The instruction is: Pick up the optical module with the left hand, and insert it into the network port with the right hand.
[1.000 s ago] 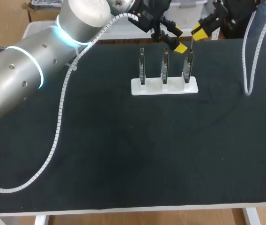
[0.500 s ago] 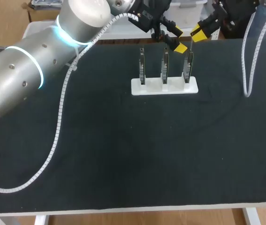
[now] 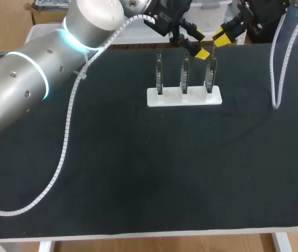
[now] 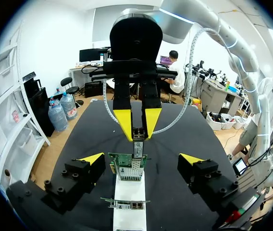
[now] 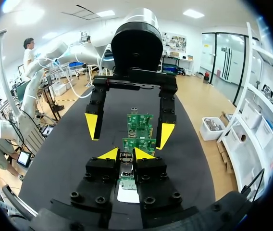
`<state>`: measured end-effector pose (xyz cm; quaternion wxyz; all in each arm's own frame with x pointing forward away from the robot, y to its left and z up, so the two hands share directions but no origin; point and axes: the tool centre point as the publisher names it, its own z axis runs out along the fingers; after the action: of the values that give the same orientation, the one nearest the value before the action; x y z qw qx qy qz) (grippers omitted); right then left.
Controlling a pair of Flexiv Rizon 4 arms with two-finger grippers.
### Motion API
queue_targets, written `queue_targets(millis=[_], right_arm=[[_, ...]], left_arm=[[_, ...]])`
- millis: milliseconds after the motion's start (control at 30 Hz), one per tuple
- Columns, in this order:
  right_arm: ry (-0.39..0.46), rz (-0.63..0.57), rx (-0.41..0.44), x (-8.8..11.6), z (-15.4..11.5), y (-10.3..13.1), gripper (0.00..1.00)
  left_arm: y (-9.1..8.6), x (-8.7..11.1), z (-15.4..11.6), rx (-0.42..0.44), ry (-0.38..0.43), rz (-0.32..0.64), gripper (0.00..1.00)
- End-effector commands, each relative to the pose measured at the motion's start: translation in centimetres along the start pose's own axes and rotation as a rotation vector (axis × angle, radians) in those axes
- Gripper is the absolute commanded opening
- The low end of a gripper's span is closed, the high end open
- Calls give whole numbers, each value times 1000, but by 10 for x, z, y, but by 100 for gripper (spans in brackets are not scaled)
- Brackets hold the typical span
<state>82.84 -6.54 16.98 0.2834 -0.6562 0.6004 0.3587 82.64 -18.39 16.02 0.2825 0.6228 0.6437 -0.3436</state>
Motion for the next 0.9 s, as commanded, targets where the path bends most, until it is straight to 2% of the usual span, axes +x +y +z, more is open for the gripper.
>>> queue_targets(millis=[33, 900], right_arm=[[1, 5, -529, 3, 0, -8, 0], [4, 10, -508, 4, -3, -9, 0]], left_arm=[[10, -4, 2, 48, 10, -2, 100], [10, -4, 2, 48, 10, -2, 100]])
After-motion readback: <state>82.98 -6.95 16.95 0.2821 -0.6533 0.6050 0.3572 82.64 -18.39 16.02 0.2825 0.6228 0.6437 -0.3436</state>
